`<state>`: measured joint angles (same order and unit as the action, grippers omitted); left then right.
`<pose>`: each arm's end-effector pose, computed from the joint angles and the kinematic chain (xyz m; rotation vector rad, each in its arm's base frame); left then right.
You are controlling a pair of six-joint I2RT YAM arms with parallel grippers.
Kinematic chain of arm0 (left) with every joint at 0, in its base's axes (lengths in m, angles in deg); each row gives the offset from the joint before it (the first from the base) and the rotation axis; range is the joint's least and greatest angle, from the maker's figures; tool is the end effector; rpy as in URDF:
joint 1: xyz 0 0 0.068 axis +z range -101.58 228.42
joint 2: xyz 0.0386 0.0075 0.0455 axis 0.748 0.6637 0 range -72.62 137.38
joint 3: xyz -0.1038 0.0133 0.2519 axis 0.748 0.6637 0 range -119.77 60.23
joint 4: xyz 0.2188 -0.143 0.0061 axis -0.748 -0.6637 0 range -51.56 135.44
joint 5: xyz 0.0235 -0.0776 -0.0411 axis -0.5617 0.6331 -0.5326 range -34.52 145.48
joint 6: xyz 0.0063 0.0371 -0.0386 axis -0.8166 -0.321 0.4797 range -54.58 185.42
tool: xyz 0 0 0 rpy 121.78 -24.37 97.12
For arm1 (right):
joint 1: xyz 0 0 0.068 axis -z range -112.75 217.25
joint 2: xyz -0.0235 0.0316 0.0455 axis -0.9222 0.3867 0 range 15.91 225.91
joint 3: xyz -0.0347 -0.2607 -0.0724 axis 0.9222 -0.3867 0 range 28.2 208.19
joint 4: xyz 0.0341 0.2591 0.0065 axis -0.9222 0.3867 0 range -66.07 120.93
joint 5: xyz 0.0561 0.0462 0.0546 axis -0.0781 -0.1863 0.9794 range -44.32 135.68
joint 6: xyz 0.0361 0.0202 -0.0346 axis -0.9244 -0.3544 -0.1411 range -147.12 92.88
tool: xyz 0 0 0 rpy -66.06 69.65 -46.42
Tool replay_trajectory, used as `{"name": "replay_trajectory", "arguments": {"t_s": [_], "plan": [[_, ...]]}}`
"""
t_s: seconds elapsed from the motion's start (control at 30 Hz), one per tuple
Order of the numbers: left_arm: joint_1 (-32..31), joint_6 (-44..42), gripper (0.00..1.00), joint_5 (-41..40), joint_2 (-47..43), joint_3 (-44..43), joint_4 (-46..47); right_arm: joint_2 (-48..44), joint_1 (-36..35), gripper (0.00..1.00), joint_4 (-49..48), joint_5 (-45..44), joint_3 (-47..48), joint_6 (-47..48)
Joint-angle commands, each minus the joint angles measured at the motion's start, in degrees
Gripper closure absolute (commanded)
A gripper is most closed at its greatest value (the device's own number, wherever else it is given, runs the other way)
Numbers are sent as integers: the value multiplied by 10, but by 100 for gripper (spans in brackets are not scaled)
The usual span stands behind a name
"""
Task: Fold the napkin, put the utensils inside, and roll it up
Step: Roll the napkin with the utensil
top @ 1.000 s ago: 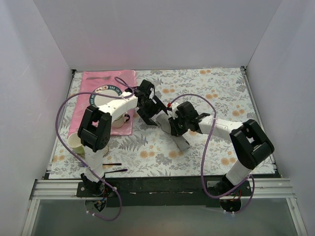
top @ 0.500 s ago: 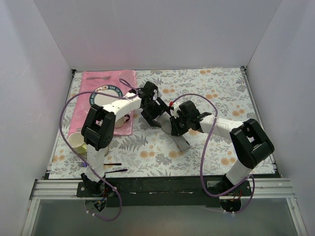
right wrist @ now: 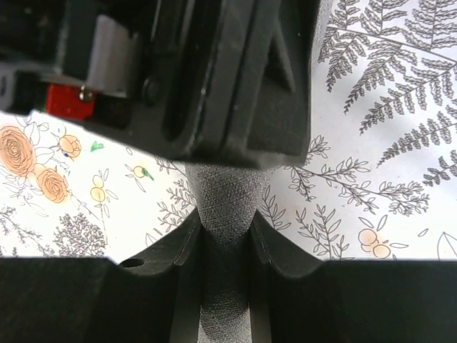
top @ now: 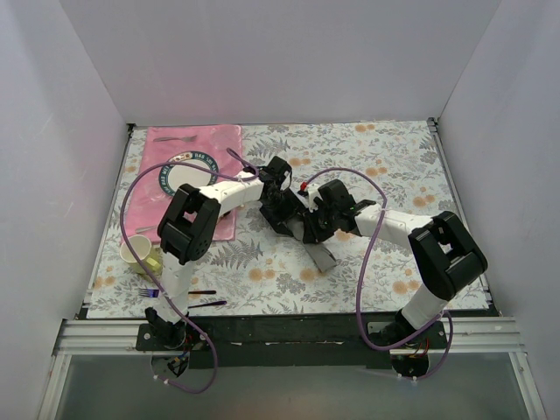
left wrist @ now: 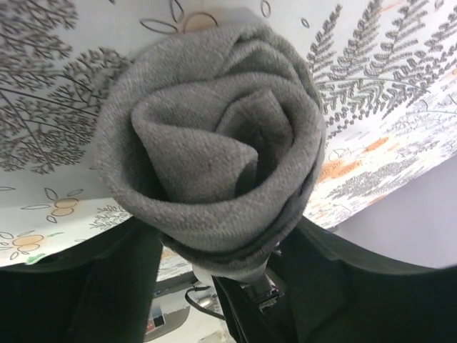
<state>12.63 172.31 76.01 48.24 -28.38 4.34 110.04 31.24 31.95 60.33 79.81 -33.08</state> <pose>0.3377 -0.2589 0.1573 1.5913 -2.3567 0.5591 0.2609 0.2008 0.1717 -0.7644 2.4001 0.6254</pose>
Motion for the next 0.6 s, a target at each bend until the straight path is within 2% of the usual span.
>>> {"name": "replay_trajectory", "arguments": {"t_s": [0.0, 0.13, 0.17, 0.33, 0.37, 0.47, 0.57], "plan": [[0, -12, 43, -44, 3, -15, -15, 9, 9, 67, 10, 41, 6, -18], [0, -25, 53, -55, 10, -20, -22, 8, 14, 60, 16, 60, 9, -16], [0, -24, 55, -52, 10, -18, -19, 9, 14, 55, 20, 62, 13, -13], [-2, -27, 58, -49, 9, -16, -14, 1, 14, 42, 46, 71, 35, 9], [-2, -27, 59, -48, 8, -16, -14, -4, 14, 37, 45, 71, 37, 8], [-2, -27, 59, -42, 8, -18, -13, -5, 13, 32, 40, 53, 42, 2], [-2, -28, 52, -43, 3, -26, -20, -9, 13, 28, 22, 47, 40, -12]]}}
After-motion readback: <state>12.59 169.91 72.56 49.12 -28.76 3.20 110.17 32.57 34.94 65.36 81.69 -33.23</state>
